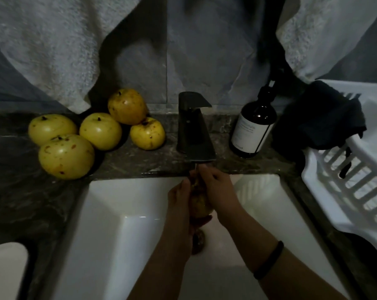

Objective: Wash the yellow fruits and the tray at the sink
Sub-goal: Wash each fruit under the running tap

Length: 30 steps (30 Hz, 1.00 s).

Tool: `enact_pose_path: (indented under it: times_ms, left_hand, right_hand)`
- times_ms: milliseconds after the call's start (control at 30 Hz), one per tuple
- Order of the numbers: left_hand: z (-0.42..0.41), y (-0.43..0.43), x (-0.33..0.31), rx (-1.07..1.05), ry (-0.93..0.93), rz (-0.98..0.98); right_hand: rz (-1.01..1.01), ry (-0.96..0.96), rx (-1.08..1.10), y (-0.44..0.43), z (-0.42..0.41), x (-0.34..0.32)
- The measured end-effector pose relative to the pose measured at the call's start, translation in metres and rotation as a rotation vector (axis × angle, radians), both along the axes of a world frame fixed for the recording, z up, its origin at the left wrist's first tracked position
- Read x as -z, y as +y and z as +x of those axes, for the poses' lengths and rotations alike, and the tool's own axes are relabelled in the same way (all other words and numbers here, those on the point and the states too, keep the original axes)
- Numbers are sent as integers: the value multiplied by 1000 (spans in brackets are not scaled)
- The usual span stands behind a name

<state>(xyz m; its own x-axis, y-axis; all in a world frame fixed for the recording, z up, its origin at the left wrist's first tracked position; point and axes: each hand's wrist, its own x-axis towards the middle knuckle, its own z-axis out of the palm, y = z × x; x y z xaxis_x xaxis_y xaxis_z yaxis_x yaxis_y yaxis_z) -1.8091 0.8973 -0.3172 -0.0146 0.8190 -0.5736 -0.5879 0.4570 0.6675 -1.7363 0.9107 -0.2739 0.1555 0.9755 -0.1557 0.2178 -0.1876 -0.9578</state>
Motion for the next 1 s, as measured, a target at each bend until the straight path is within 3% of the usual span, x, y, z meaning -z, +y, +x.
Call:
enact_pose_path:
  times_ms: [133,267,400,567,733,1000]
  left_hand:
    - [-6,-5,-11,-55,-73,45]
    - [-12,-12,-24,-98,-2,112]
    - [-18,-13,-32,-60,36,78]
    - [-18,-19,-37,-62,25,74]
    - [-16,-23,-46,-101,6,120]
    - [-16,-24,-45,-96,-7,130]
  right_hand:
    - [52,13,-158,-1,-3,-1]
    - [55,-45,-263,-1,-4,-10]
    - [-8,-152,-257,-4,-4,-19]
    - [5,-133,-182,-11,-7,-20]
    - [113,-264,-149,-17,-23,-18]
    - [139,-254,-107,-23,-23,-20]
